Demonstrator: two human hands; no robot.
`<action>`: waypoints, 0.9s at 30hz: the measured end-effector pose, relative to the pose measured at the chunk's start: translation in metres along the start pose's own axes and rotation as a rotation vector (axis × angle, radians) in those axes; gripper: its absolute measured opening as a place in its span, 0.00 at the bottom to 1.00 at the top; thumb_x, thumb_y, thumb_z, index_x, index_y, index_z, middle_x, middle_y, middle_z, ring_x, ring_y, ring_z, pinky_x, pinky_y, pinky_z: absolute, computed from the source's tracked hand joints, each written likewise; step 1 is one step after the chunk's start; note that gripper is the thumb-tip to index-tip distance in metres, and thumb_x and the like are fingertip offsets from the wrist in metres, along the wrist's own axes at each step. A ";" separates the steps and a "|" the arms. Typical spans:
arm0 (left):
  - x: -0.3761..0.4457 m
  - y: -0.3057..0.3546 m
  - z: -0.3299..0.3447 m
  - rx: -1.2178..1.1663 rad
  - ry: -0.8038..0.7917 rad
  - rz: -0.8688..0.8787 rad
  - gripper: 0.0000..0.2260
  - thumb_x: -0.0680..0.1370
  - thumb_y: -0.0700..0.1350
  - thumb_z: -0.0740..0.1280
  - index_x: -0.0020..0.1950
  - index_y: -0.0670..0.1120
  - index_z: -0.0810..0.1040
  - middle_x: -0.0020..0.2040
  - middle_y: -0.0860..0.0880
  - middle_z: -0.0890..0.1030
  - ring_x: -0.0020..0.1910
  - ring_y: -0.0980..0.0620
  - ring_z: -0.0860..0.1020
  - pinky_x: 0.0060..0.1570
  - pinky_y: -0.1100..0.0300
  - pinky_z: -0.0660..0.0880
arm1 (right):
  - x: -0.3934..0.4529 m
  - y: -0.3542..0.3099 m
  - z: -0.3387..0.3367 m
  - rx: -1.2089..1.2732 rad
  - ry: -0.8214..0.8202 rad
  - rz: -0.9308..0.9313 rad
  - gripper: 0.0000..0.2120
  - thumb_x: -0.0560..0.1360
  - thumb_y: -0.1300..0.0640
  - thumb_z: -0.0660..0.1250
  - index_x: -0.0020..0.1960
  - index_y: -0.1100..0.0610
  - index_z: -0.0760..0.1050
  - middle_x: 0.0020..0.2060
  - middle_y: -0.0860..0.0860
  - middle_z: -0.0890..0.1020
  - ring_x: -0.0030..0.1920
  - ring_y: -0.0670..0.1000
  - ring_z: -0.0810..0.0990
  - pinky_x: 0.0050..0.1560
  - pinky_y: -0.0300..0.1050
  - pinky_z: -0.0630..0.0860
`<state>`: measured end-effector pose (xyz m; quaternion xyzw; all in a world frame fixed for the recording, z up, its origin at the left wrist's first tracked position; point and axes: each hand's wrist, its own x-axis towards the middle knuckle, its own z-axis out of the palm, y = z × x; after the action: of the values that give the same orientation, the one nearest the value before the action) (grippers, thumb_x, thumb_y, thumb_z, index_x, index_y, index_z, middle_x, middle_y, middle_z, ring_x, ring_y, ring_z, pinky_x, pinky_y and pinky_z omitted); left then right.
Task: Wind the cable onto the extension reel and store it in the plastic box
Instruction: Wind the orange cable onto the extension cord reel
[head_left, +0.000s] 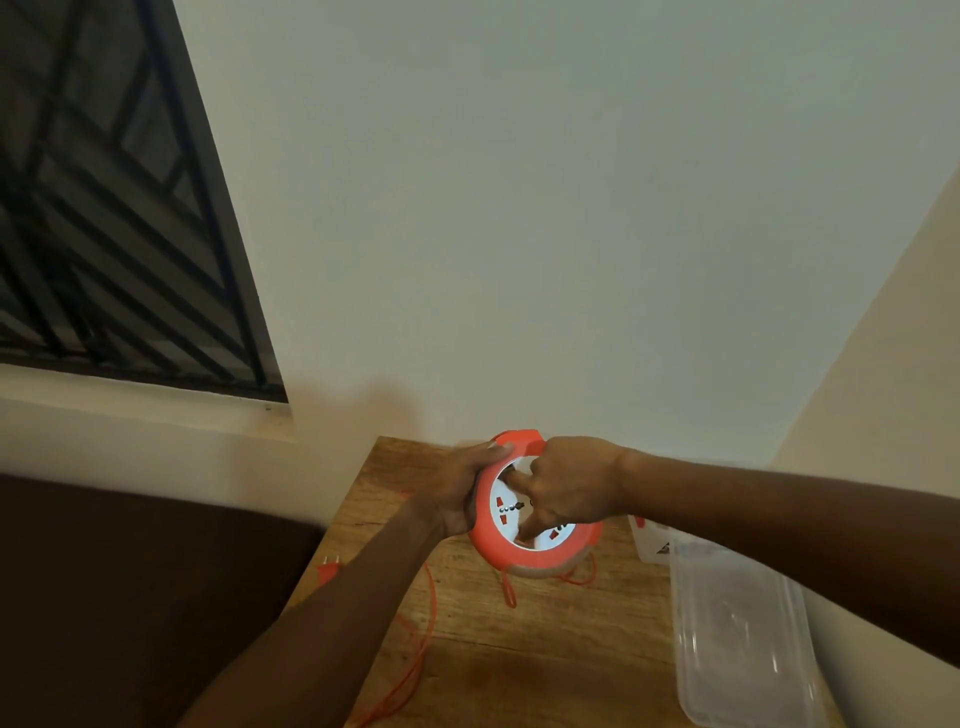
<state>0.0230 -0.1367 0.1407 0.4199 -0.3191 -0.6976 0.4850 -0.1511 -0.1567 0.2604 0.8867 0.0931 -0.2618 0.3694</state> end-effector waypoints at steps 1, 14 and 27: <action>0.001 0.000 0.000 0.003 0.015 0.002 0.18 0.75 0.51 0.73 0.59 0.41 0.82 0.51 0.40 0.84 0.43 0.42 0.84 0.45 0.49 0.83 | 0.001 -0.001 0.002 -0.021 0.008 -0.001 0.33 0.73 0.52 0.74 0.73 0.42 0.65 0.62 0.60 0.77 0.47 0.57 0.82 0.36 0.47 0.78; 0.006 -0.006 0.023 -0.130 0.177 0.293 0.18 0.82 0.46 0.65 0.70 0.39 0.76 0.64 0.34 0.80 0.62 0.35 0.81 0.61 0.38 0.79 | 0.032 -0.046 0.025 1.094 0.348 1.257 0.34 0.73 0.36 0.63 0.76 0.46 0.62 0.66 0.49 0.77 0.63 0.53 0.77 0.56 0.48 0.76; 0.001 -0.004 0.004 -0.091 0.206 0.108 0.12 0.82 0.48 0.64 0.60 0.43 0.80 0.47 0.41 0.87 0.41 0.43 0.86 0.40 0.48 0.84 | 0.013 -0.067 0.017 0.733 0.202 0.806 0.22 0.78 0.53 0.66 0.70 0.49 0.68 0.70 0.56 0.71 0.56 0.60 0.80 0.48 0.54 0.80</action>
<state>0.0178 -0.1360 0.1386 0.4492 -0.2576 -0.6374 0.5706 -0.1705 -0.1219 0.2029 0.9434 -0.3157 -0.0289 0.0969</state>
